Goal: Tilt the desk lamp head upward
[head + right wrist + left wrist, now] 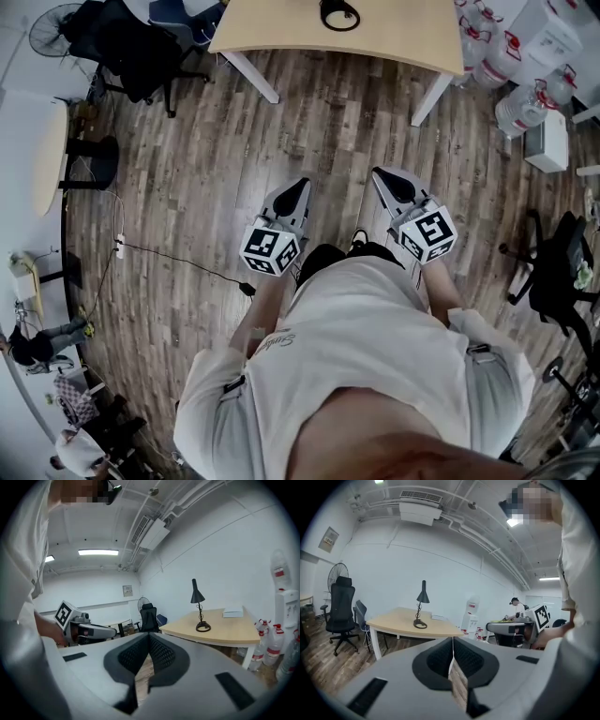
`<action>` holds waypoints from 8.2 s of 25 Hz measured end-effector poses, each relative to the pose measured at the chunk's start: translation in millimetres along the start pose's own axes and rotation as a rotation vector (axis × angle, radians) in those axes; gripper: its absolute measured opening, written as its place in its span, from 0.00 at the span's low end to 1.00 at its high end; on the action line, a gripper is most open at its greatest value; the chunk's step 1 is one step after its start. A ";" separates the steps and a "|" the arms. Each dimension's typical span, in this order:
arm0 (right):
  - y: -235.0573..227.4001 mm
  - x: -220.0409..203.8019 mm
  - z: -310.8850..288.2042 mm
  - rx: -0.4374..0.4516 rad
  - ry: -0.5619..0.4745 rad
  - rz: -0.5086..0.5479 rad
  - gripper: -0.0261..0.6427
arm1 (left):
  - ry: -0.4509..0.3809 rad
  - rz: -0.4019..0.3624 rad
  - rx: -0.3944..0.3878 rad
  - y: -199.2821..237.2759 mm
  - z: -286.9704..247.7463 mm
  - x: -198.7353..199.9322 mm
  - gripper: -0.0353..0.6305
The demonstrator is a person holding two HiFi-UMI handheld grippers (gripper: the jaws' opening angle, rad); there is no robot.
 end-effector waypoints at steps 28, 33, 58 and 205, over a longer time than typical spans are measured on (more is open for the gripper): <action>-13.1 114.1 -229.0 -0.299 0.002 0.081 0.03 | -0.029 -0.064 -0.193 267.2 -82.9 100.9 0.08; -16.9 113.8 -258.7 -0.355 0.005 -0.024 0.03 | -0.019 -0.058 -0.223 307.4 -92.9 110.2 0.08; -206.0 176.9 -439.8 -0.217 -0.017 0.102 0.03 | 0.035 -0.075 -0.098 416.4 -248.5 220.6 0.08; -288.5 436.7 -379.5 -0.756 -0.155 0.065 0.03 | 0.836 -0.735 -0.717 428.8 -692.0 169.1 0.08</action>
Point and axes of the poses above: the fingertips, and each gripper's own axes: z backward along the fingers, y to its left, x out of its top, the point moved 10 cm from there along z, backward along the fingers, and after that the axes turned 7 degrees about y, right-handed, at the moved point
